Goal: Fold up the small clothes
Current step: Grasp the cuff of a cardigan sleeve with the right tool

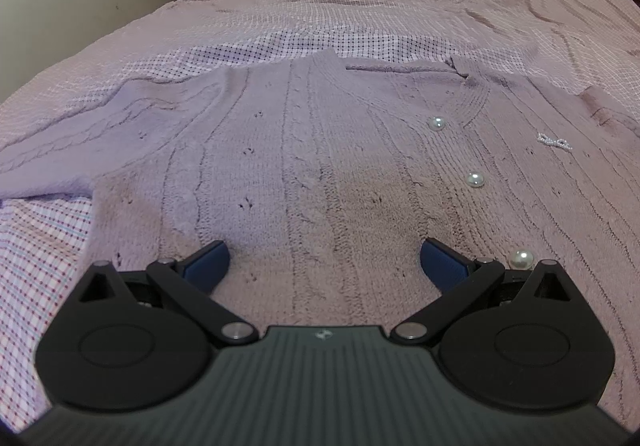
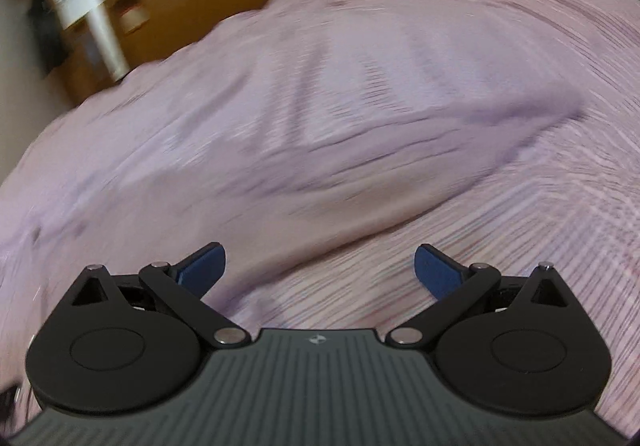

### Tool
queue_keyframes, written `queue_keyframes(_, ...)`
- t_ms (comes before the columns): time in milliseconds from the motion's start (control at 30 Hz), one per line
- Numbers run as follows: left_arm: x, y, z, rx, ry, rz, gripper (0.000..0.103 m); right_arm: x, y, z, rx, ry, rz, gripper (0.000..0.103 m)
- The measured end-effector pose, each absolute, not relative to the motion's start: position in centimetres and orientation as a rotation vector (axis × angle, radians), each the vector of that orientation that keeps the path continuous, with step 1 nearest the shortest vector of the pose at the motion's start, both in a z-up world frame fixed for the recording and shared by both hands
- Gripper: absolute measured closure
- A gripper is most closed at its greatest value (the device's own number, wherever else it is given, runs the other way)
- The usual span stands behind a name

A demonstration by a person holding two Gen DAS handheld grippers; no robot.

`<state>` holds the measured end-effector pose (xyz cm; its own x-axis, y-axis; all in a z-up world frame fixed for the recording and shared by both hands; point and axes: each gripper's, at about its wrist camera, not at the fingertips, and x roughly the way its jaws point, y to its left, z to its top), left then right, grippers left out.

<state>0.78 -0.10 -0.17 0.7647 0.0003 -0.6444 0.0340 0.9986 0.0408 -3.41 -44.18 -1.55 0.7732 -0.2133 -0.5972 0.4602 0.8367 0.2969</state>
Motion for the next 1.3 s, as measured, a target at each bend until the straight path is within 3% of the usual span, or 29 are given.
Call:
queue_keyframes(333, 0.7, -0.1, -0.2, 0.053, 0.691, -0.022, 0.0, -0.3, -53.3, -4.4, 0.573, 0.515, -0.522, 0.0)
queue_keyframes(367, 0.7, 0.0, -0.2, 0.05, 0.691, -0.023, 0.0, -0.2, -54.1, -4.6, 0.593, 0.504, -0.541, 0.005)
queue_keyframes(433, 0.6, 0.0, -0.1, 0.051, 0.688, -0.02, 0.0, 0.1, -55.3, -4.7, 0.629, 0.473, -0.595, 0.026)
queue_keyframes(467, 0.6, -0.2, 0.0, 0.057, 0.688, -0.018, 0.0, 0.1, -55.8, -4.8, 0.646, 0.468, -0.604, 0.052)
queue_keyframes(533, 0.6, -0.4, 0.1, 0.068, 0.689, -0.014, 0.0, -0.1, -56.7, -4.9, 0.691, 0.468, -0.589, 0.091)
queue_keyframes(567, 0.6, -0.4, 0.3, 0.071, 0.69, -0.014, 0.0, -0.4, -56.9, -4.7, 0.698, 0.457, -0.578, 0.094)
queue_keyframes(933, 0.4, -0.2, 2.5, 0.044, 0.717, -0.066, 0.0, -4.7, -52.7, 3.2, 0.605, 0.266, -0.388, 0.098)
queue_keyframes(1300, 1.9, -0.9, 5.0, 0.094, 0.7, -0.092, 0.0, -5.9, -42.5, 9.7, 0.564, 0.175, -0.174, 0.098)
